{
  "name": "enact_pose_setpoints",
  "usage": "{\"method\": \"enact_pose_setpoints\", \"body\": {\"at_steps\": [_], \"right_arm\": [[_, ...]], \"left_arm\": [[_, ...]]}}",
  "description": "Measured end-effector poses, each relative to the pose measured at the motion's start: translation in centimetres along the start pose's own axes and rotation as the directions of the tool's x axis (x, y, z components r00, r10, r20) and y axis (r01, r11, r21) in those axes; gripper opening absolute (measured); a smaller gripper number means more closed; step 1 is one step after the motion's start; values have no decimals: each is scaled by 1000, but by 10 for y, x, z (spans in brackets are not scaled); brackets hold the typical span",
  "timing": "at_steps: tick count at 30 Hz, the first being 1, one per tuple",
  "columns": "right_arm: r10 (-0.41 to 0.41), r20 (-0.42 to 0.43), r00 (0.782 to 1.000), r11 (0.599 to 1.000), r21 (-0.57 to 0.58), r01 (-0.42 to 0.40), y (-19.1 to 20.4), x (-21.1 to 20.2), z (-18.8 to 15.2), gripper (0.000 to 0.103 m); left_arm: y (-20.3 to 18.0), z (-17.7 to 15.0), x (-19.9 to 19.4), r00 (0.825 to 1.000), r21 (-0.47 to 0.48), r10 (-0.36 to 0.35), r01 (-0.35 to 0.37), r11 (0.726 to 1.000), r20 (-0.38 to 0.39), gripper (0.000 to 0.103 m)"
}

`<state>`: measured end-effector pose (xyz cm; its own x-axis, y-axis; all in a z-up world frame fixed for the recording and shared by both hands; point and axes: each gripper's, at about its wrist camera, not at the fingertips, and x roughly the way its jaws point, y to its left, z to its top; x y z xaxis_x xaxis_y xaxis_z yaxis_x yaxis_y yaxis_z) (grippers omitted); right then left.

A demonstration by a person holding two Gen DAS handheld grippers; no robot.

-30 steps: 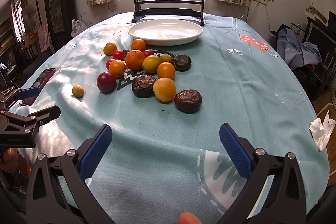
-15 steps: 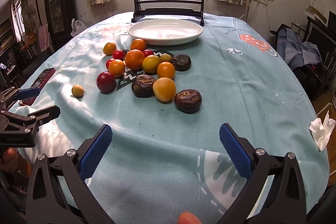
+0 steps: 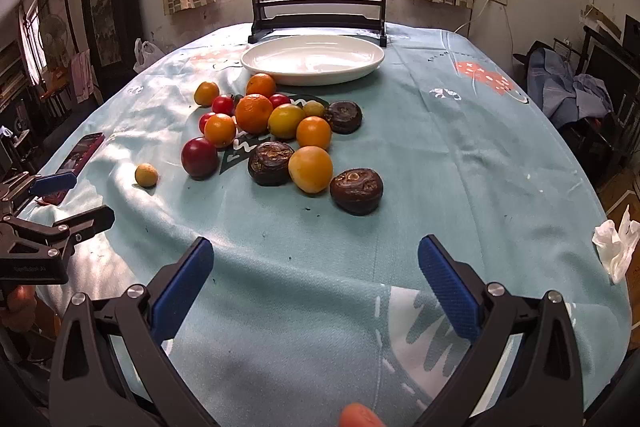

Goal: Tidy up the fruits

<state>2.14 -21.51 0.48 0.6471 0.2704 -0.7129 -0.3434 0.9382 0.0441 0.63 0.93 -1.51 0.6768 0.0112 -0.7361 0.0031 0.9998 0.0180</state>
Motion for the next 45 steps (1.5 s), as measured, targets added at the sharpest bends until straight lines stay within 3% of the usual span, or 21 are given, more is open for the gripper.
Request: {"method": "enact_pose_setpoints", "body": {"at_steps": [14, 19, 26, 33, 35, 40, 45], "right_arm": [[35, -27, 999, 997, 66, -33, -31, 25, 4, 101], [42, -53, 998, 999, 5, -42, -31, 44, 17, 84], [3, -138, 990, 994, -112, -19, -30, 78, 35, 77], [11, -163, 987, 981, -187, -42, -26, 89, 40, 45], [6, -156, 988, 983, -182, -34, -28, 88, 39, 44], [21, -158, 987, 987, -155, -46, -33, 86, 39, 43], [26, -159, 987, 986, -159, -52, -32, 86, 40, 43]], "left_arm": [[26, 0, 21, 999, -49, -23, 21, 999, -28, 101], [38, 2, 29, 999, -53, -35, 34, 998, -32, 101], [48, 9, 40, 998, -43, -59, 57, 997, -38, 101], [51, 24, 53, 992, -37, -116, 114, 993, -57, 101], [49, 29, 57, 987, -25, -152, 151, 988, -56, 99], [35, 36, 67, 979, 29, -188, 191, 981, -79, 79], [31, 38, 80, 968, 23, -217, 221, 975, -125, 57]]}}
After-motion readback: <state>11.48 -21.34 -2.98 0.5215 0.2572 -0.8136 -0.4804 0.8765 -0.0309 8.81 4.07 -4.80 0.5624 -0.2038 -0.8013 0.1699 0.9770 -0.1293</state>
